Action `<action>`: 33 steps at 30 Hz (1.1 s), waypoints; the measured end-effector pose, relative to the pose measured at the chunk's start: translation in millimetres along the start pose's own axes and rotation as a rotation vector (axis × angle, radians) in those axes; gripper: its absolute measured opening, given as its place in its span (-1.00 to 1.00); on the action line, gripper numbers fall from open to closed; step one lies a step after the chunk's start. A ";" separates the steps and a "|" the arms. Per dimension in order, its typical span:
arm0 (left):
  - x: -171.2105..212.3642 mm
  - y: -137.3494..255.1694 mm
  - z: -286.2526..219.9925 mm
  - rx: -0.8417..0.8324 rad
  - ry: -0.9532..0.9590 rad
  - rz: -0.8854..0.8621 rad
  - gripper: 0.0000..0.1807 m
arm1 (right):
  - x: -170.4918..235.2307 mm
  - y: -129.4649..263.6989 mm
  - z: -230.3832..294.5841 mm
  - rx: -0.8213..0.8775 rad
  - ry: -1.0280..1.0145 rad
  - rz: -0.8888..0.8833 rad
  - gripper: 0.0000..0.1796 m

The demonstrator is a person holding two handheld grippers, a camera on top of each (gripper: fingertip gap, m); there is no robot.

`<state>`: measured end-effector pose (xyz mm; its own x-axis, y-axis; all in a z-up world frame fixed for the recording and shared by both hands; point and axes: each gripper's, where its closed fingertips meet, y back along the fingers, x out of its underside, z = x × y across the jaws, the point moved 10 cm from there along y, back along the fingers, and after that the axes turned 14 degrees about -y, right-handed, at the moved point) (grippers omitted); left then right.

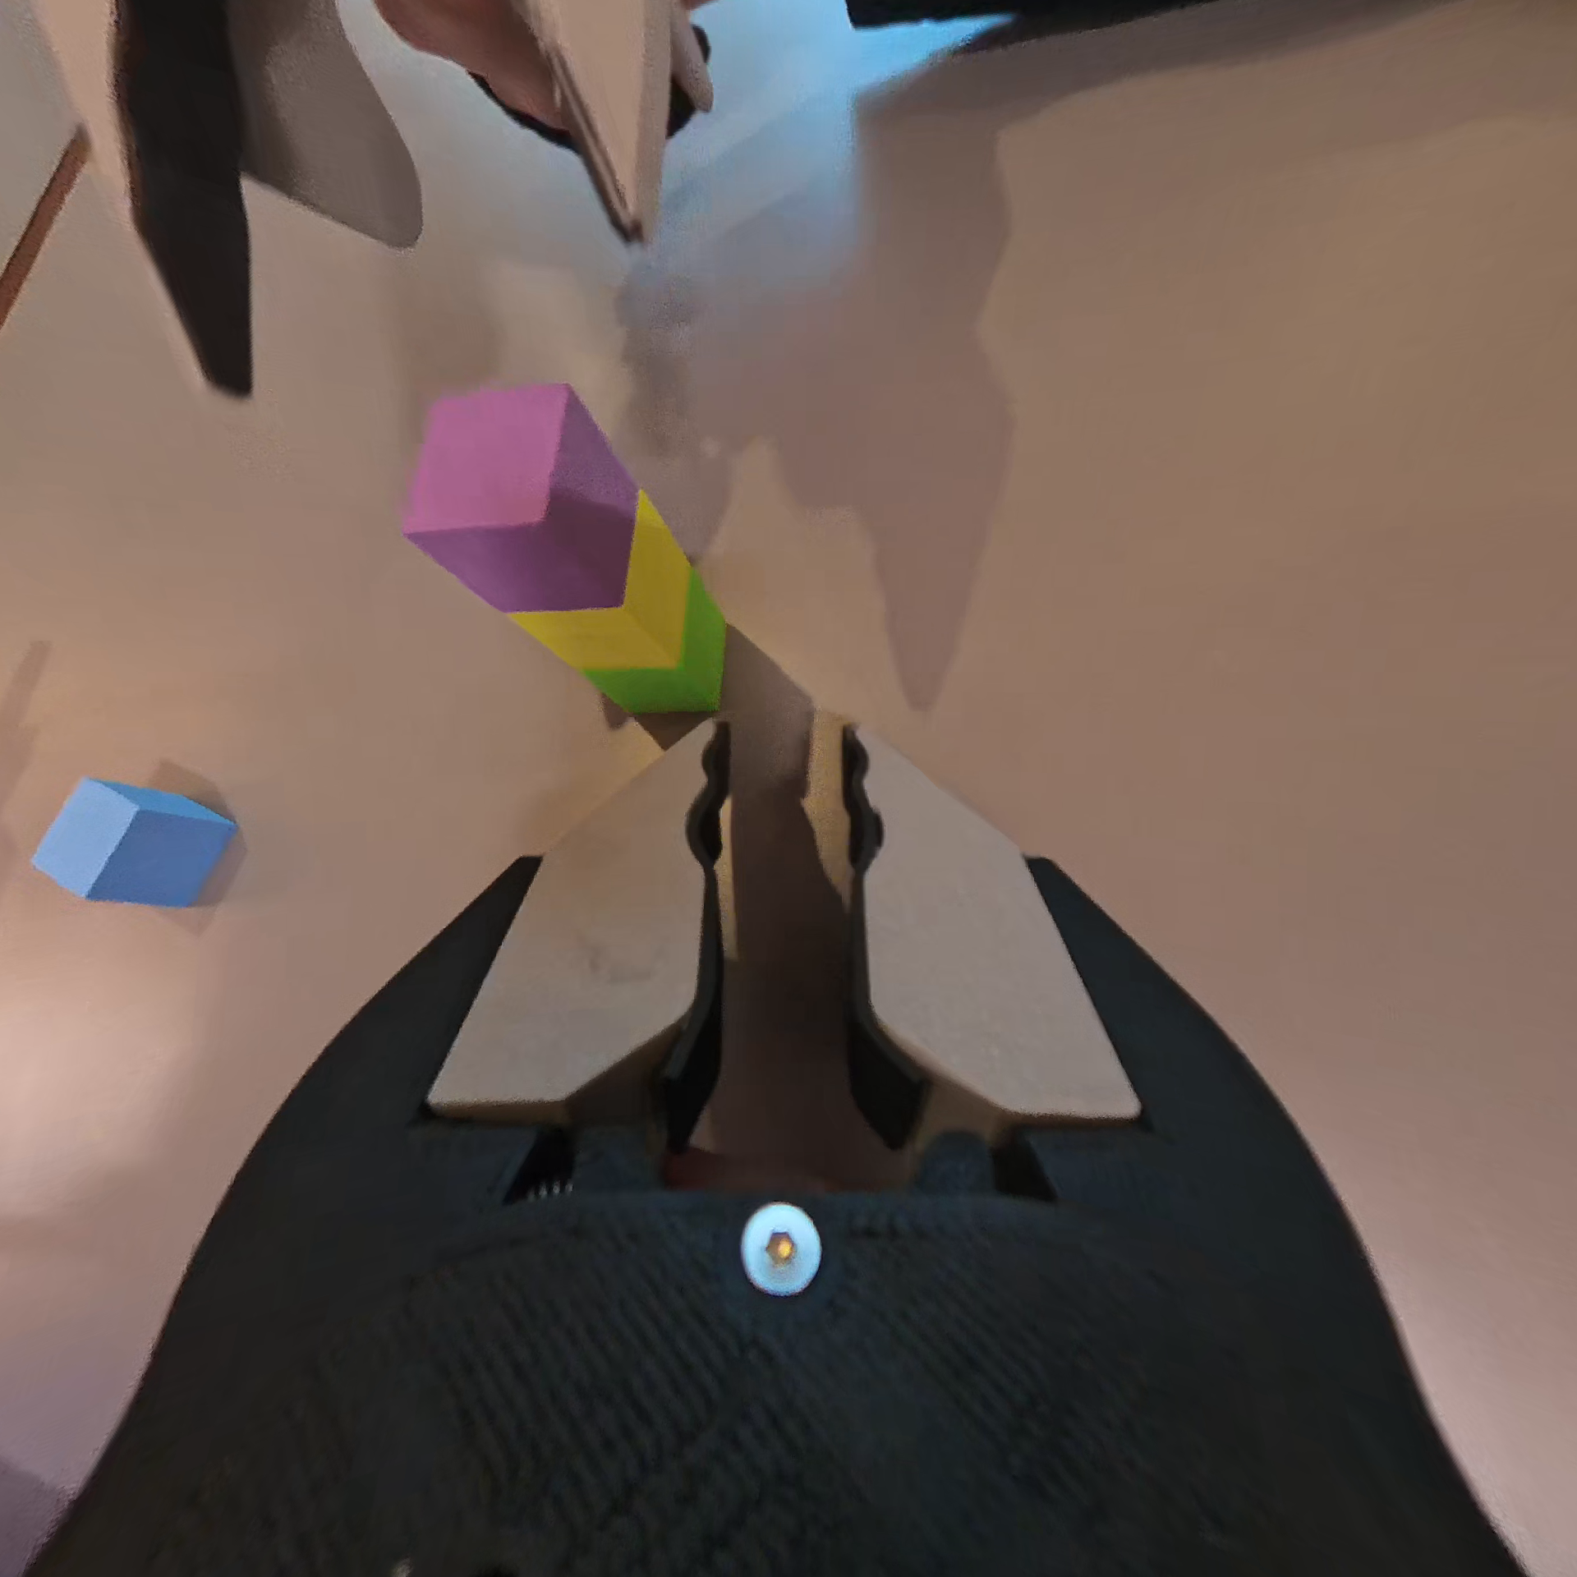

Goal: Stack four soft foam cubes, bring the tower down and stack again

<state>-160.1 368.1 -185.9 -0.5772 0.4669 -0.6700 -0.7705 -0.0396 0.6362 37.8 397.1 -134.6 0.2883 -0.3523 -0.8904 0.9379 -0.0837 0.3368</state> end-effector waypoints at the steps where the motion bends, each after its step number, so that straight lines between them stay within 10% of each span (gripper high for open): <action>1: 0.7 3.6 2.2 -0.002 0.030 -0.020 -0.71 | 0.5 5.8 -1.6 -0.003 -0.014 -0.035 -0.26; 8: 6.4 32.4 37.6 -0.283 0.261 -0.141 -0.58 | 5.1 40.9 -16.1 -0.037 -0.111 -0.240 -0.38; 14: 33.5 25.0 70.9 -0.684 0.499 0.141 -0.52 | 13.8 36.0 -36.8 0.247 -0.122 -0.198 -0.40; 21: 42.0 -4.0 90.0 -0.648 0.546 0.310 -0.31 | 26.2 19.5 -69.3 0.797 -0.121 0.055 -0.47; 33: 49.9 -33.1 138.8 -0.487 0.716 0.228 -0.69 | 37.2 8.8 -73.9 0.824 -0.133 0.193 -0.47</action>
<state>-125.8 515.3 -187.2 -0.6353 -0.2545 -0.7291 -0.5519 -0.5108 0.6592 71.0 452.1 -187.3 0.3551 -0.5318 -0.7689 0.4201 -0.6440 0.6394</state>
